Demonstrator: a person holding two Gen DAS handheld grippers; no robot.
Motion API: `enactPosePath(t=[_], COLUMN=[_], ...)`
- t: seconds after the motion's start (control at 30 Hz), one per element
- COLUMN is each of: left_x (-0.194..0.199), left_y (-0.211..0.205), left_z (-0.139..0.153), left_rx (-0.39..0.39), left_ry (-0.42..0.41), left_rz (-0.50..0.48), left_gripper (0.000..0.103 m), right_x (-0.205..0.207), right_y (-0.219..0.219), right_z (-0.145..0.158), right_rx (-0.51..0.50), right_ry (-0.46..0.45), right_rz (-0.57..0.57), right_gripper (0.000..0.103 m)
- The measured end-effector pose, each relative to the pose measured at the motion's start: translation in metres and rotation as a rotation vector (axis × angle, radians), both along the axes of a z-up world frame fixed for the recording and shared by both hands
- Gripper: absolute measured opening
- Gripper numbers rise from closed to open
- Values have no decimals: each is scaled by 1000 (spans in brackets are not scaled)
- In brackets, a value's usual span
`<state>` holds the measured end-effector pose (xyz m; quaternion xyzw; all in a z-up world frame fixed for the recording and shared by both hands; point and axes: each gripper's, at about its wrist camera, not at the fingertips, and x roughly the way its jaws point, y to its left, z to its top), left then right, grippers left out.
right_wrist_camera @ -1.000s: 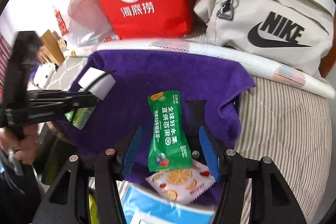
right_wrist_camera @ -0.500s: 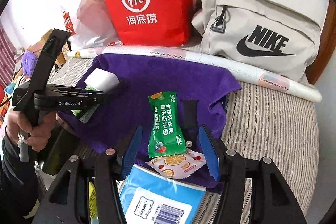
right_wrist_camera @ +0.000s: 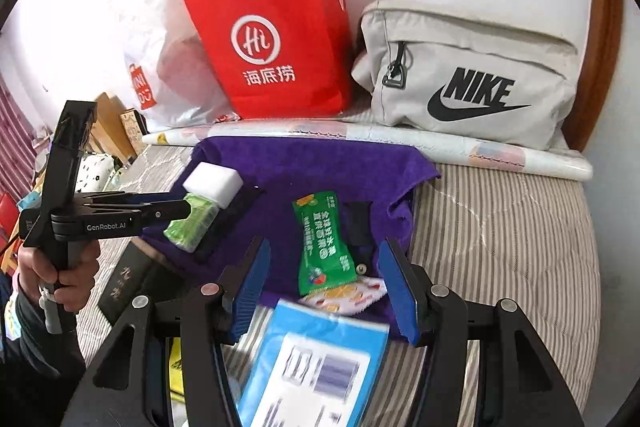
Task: Organize soft objects
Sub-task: 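Move both grippers back toward the cloths beside the yellow pouch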
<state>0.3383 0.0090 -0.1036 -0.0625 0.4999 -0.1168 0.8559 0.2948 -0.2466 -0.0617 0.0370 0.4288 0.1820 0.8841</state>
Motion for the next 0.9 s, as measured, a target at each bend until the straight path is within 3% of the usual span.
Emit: enactPosePath(t=[0.13,0.27,0.4,0.67,0.9], left_x=[-33,-72,-108,-168,-200], left_y=[3,8,9,26,39], left_z=[12,17,17,-5,-29], left_rx=[7,-38,-33,-34,18], left_ry=[-46,-43,-48,-23,-32], left_rz=[1,-12,-19,6,53], left_gripper=[46,46,46,46,47], right_x=[-31,-63,-103,-163,-187], right_y=[4,10,16,25,54], right_z=[7,7,4,-13,-44], right_rx=[9,28,25,55,75], right_ry=[-9,-2,-2,16,56], right_rz=[13,29,39,35,87], right_gripper=[57,57,57,57,57])
